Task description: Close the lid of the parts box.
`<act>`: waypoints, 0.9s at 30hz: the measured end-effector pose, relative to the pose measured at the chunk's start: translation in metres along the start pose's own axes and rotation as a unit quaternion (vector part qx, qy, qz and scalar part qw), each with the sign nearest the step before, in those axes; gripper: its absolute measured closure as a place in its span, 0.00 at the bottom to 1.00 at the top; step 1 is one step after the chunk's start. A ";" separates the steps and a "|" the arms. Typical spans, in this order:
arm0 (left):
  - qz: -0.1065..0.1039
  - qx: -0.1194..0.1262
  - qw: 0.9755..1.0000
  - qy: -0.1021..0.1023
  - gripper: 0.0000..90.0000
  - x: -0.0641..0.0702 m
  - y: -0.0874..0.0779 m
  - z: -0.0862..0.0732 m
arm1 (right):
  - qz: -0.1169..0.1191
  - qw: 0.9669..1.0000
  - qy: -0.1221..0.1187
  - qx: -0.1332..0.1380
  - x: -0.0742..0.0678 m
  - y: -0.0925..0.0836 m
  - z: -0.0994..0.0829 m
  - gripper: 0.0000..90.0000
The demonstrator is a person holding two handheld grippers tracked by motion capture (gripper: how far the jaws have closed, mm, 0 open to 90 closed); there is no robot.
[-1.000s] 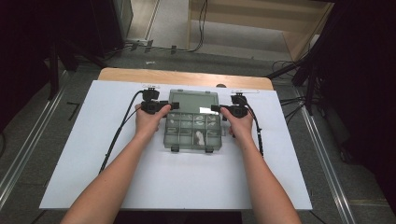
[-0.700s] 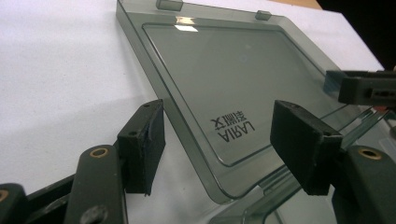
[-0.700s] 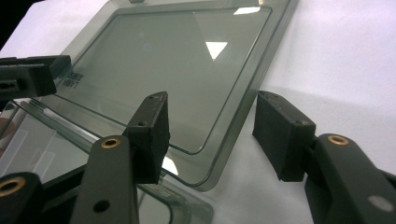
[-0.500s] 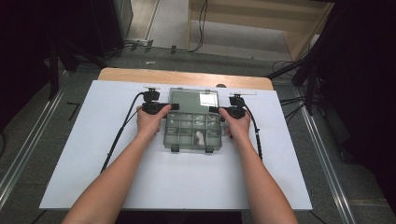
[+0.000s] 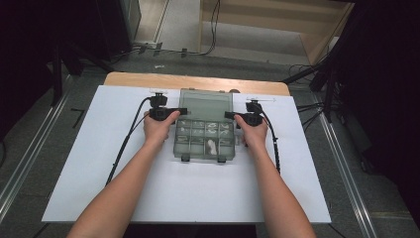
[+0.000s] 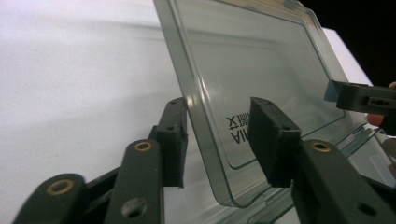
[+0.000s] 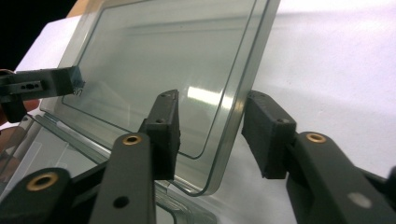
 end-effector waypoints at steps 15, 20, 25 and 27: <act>-0.017 0.047 0.996 0.076 0.85 0.007 -0.021 0.008 | -0.001 0.998 -0.051 0.046 -0.005 -0.026 0.006 0.90; -0.008 0.042 0.996 0.084 0.87 0.007 -0.024 0.008 | -0.015 0.997 -0.060 0.055 -0.007 -0.027 0.006 0.91; 0.003 0.047 0.995 0.090 0.90 0.008 -0.025 0.009 | -0.022 0.995 -0.082 0.060 -0.009 -0.030 0.005 0.91; 0.006 0.052 0.995 0.089 0.87 0.009 -0.025 0.011 | -0.024 0.994 -0.085 0.060 -0.009 -0.030 0.005 0.91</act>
Point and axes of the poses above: each handheld gripper's, and its own axes: y roughly forward along the jaws, z roughly out of its top, x roughly to its right, the point moved 8 cm from there along y, roughly forward along the jaws, and after that the axes turned 2 degrees about -y, right-handed, at the moved point
